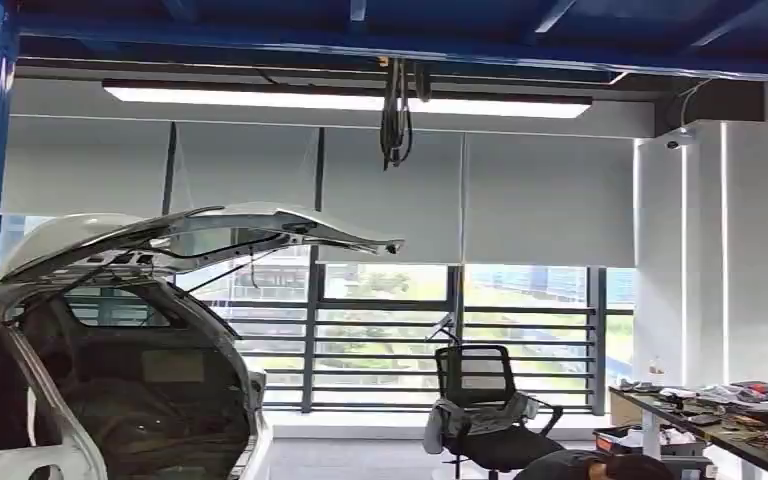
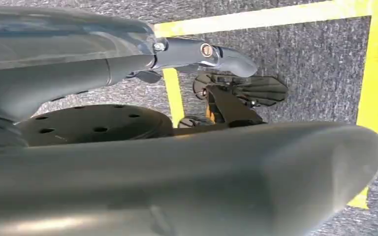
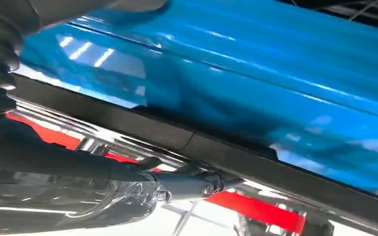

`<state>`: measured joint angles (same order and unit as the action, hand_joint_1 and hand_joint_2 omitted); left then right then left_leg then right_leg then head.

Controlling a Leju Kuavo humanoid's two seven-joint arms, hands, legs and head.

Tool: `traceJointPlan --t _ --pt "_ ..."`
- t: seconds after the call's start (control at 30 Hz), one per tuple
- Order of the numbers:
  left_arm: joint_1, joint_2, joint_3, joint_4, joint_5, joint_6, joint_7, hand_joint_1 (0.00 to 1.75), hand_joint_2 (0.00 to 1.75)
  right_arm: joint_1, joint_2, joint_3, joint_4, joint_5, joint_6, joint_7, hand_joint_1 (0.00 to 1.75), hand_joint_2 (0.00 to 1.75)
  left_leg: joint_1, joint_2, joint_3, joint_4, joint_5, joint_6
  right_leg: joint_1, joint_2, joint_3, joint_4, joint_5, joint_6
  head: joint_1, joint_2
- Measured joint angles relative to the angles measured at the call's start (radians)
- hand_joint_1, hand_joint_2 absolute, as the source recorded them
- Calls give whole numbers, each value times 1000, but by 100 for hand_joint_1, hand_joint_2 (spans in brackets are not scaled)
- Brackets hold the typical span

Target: Take the parts from the cabinet and place them on the table.

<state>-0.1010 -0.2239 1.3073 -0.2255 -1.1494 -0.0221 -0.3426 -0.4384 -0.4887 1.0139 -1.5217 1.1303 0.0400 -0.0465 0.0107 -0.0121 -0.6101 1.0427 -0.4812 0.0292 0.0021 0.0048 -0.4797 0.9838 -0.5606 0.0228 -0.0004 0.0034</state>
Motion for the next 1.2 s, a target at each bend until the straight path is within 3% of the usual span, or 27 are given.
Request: traceJointPlan --t 0.43,0.47,0.5,0.53,1.2 --pt "0 0 0 0 0 2 -10 0 0 33 25 -58 -43 16 -6 -4 5 175 0 0 0 0 0 0 0 0 0 0 0 0 0 0" --pt "0 0 0 0 0 2 -13 0 0 35 26 -62 -47 18 -6 -4 80 175 0 0 0 0 0 0 0 0 0 0 0 0 0 0" --pt "0 0 0 0 0 2 -14 0 0 37 27 -66 -49 19 -6 -4 80 175 0 0 0 0 0 0 0 0 0 0 0 0 0 0" --pt "0 0 0 0 0 2 -15 0 0 40 27 -70 -50 19 -6 -5 175 175 0 0 0 0 0 0 0 0 0 0 0 0 0 0" --pt "0 0 0 0 0 10 -45 0 0 42 -5 -127 -101 50 -3 2 175 175 0 1 1 0 0 0 0 1 0 0 0 0 0 0"
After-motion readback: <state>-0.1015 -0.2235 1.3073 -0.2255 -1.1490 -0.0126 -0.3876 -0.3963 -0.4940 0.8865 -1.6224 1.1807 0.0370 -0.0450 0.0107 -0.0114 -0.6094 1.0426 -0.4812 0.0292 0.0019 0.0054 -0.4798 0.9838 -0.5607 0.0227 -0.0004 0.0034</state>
